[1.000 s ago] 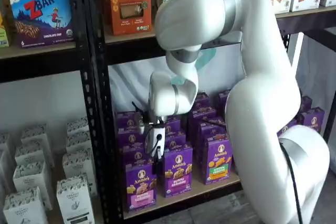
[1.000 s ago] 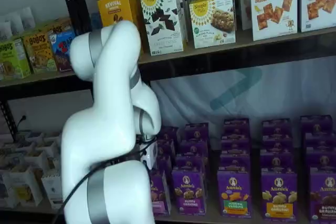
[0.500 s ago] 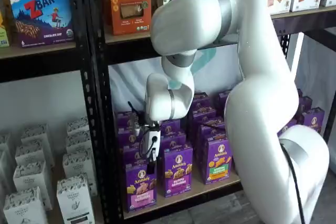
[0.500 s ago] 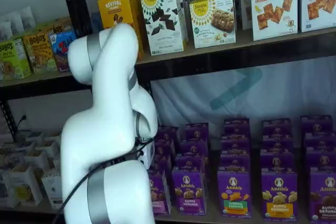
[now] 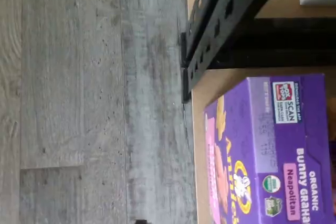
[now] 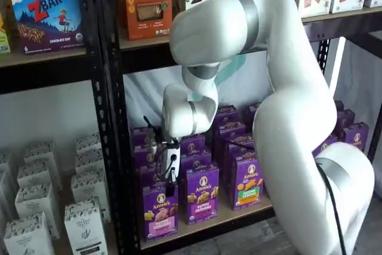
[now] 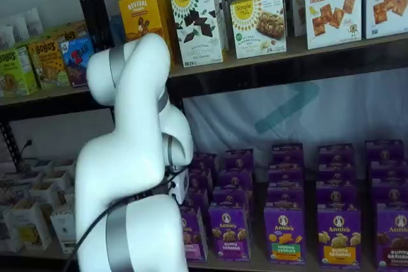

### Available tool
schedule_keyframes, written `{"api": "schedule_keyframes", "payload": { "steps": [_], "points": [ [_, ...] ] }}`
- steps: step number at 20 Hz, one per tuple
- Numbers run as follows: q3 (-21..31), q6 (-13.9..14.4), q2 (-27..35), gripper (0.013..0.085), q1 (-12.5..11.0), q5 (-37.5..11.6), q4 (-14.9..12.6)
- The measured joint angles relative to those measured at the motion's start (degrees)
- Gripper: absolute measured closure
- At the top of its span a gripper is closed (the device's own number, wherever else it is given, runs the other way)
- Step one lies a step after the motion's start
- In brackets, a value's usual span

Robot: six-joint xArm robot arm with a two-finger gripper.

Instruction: Pick up the purple box with a pink patch in the middle, on the bottom shelf, the first box from the left

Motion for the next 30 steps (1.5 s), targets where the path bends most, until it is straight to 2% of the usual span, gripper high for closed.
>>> {"api": "schedule_keyframes", "payload": {
  "steps": [11, 20, 30],
  "points": [
    [-7.92, 2.66, 5.63, 0.0130, -1.33, 2.65, -4.10],
    [-12.83, 6.76, 9.77, 0.0130, -1.17, 4.82, -8.48],
    [-15.79, 8.84, 13.69, 0.0130, -0.59, 4.43, -10.23]
  ]
}}
